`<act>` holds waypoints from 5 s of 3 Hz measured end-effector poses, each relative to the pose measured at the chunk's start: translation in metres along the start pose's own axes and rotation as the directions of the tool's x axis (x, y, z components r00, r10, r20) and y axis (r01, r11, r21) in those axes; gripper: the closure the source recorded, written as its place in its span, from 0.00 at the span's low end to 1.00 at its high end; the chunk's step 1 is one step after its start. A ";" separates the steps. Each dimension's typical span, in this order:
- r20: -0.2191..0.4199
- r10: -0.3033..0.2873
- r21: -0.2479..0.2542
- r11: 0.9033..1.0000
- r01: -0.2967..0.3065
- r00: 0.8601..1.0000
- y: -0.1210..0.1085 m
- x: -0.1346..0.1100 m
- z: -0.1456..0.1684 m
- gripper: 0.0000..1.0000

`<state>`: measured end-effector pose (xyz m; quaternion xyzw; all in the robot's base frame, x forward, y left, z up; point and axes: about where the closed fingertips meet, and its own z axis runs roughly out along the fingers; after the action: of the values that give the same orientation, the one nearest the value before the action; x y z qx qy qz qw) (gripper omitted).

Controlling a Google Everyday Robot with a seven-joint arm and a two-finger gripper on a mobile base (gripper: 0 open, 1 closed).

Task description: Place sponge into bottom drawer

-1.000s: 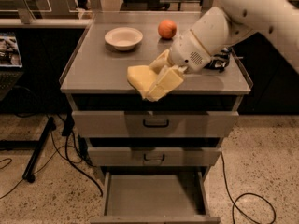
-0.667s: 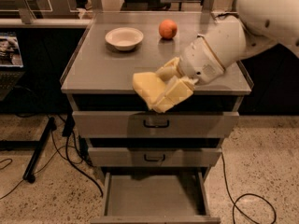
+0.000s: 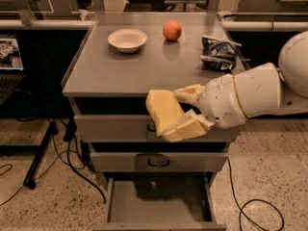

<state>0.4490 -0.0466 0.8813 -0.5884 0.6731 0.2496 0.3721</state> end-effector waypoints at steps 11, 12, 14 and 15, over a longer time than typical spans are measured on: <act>0.062 0.575 0.374 0.745 -0.553 0.816 -0.005 0.300 0.113 1.00; 0.115 0.593 0.414 0.701 -0.581 0.797 -0.009 0.342 0.130 1.00; 0.137 0.703 0.364 0.619 -0.696 0.698 -0.013 0.436 0.185 1.00; 0.098 0.761 0.339 0.580 -0.741 0.641 -0.011 0.476 0.209 1.00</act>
Offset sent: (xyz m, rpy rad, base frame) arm 0.0260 -0.0385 -0.0801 0.1640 -0.0687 -0.4941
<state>0.4884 -0.1755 0.3786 -0.1793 0.9017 0.2426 0.3097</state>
